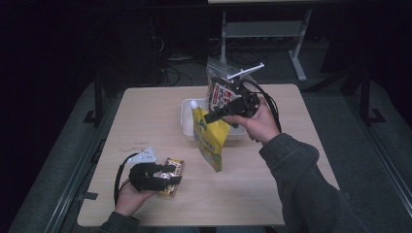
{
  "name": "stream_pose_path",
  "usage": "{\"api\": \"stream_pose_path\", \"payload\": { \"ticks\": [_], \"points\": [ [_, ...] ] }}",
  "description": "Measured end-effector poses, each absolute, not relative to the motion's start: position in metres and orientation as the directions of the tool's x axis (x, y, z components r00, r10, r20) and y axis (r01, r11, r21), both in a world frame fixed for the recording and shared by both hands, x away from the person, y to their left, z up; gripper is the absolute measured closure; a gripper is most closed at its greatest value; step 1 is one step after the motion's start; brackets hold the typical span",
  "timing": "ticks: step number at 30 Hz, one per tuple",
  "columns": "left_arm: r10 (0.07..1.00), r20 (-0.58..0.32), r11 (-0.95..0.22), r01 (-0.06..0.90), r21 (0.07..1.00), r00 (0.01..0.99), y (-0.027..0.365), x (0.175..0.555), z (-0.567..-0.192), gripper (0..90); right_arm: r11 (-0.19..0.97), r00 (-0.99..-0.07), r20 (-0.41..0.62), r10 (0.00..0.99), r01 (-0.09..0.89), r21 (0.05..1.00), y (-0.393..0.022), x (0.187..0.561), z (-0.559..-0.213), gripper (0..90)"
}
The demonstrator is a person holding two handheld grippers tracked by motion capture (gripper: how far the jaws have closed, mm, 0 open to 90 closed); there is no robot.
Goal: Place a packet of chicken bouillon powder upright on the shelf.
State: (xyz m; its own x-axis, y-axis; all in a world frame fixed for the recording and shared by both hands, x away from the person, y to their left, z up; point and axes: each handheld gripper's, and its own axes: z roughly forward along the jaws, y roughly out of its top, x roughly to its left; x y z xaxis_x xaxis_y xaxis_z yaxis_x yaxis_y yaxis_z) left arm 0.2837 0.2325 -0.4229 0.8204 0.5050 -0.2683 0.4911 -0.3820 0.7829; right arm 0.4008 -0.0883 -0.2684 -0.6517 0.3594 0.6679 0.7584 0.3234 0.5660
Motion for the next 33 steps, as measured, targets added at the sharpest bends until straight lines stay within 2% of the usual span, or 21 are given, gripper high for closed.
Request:
{"api": "stream_pose_path", "payload": {
  "ticks": [9,19,33],
  "points": [
    [0.516,-0.262,-0.378,0.492,0.784,0.815,0.237,0.284,-0.422,43.5,0.213,-0.603,0.701,0.38,0.795,0.569,-0.08,0.421,-0.262,89.2],
    [0.529,-0.265,-0.361,0.496,0.79,0.807,0.243,0.285,-0.42,42.3,0.091,-0.577,0.694,0.431,0.793,0.602,-0.063,0.444,-0.248,89.2],
    [0.531,-0.271,-0.351,0.499,0.792,0.803,0.247,0.285,-0.42,42.0,-0.052,-0.514,0.69,0.51,0.782,0.621,-0.042,0.476,-0.261,89.2]
  ]
}}
